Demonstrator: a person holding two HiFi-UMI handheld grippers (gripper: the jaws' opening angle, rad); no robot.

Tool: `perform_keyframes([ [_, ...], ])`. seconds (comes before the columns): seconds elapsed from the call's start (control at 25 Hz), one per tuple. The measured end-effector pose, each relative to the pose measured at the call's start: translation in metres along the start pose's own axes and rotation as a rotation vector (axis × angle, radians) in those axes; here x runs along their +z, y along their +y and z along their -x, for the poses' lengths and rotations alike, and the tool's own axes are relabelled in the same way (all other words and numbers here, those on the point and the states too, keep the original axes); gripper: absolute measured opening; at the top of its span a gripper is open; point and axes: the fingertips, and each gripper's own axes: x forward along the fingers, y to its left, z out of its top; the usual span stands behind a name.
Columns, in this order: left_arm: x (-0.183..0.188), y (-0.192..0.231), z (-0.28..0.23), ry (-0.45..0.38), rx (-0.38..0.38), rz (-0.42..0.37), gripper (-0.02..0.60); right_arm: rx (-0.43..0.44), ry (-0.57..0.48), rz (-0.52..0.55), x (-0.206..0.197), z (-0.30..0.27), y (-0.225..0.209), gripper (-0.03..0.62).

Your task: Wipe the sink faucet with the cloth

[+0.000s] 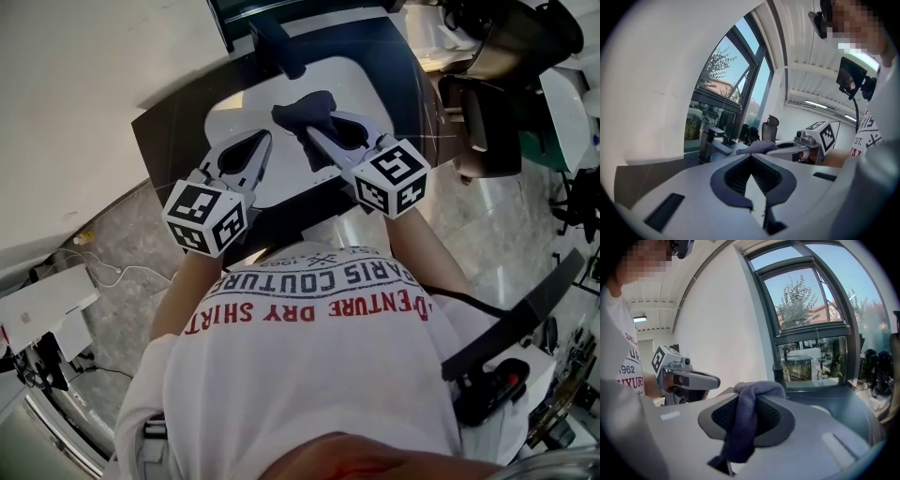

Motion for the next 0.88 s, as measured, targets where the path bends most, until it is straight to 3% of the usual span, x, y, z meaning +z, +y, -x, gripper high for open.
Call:
perform_keyframes([
  [0.24, 0.014, 0.032, -0.012, -0.007, -0.003, -0.016, 0.0, -0.006, 0.02, 0.004, 0.007, -0.022, -0.015, 0.075],
  [0.48, 0.018, 0.068, -0.034, -0.014, -0.017, 0.034, 0.002, 0.023, 0.052, 0.03, 0.019, -0.058, -0.026, 0.075],
  [0.72, 0.023, 0.068, -0.068, -0.011, 0.021, 0.038, 0.002, 0.08, 0.044, 0.034, 0.02, -0.054, -0.054, 0.075],
  [0.88, 0.028, 0.063, -0.094, -0.011, 0.115, 0.053, 0.002, 0.162, 0.036, 0.047, 0.027, -0.052, -0.088, 0.075],
])
